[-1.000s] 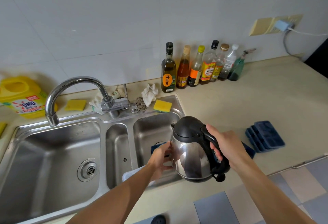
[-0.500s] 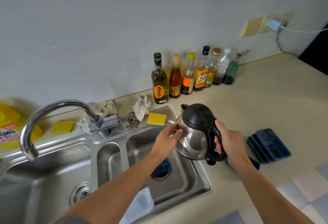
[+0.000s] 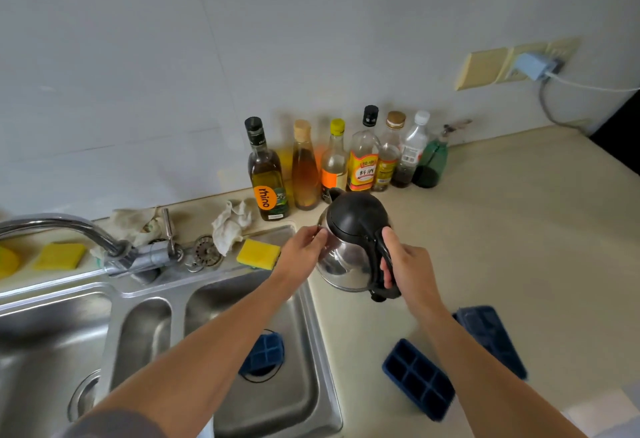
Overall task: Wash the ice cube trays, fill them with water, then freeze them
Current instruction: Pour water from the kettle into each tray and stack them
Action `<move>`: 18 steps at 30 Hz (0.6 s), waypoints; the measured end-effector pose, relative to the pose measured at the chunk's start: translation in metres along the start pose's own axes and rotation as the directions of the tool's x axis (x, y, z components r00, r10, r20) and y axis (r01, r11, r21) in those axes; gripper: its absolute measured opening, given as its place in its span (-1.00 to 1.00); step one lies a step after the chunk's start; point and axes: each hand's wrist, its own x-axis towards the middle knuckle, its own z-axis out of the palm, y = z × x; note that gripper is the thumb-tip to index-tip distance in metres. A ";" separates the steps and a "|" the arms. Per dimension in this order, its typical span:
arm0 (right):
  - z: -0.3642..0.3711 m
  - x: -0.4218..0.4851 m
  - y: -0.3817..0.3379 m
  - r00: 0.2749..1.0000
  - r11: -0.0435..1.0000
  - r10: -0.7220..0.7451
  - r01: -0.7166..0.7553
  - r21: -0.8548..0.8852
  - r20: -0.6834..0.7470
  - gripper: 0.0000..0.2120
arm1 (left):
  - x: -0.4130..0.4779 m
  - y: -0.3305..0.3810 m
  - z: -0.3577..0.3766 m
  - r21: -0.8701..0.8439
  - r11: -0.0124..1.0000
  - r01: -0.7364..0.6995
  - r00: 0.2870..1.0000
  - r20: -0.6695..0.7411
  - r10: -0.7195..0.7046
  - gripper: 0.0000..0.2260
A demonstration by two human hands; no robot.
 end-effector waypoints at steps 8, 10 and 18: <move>-0.002 0.001 0.014 0.975 0.979 -0.142 0.113 -0.172 -0.169 -0.68 | -0.005 0.006 0.001 0.114 0.993 -0.014 1.000 0.002 0.013 -0.75; -0.001 -0.009 0.012 0.920 0.942 -0.291 0.227 -0.248 -0.263 -0.74 | -0.010 0.003 -0.003 0.115 0.992 -0.056 0.998 0.025 0.053 -0.78; 0.054 -0.066 0.001 0.756 0.724 -0.655 0.623 -0.298 -0.011 -0.79 | -0.066 -0.058 -0.070 0.218 0.976 0.022 0.998 -0.061 -0.009 -0.82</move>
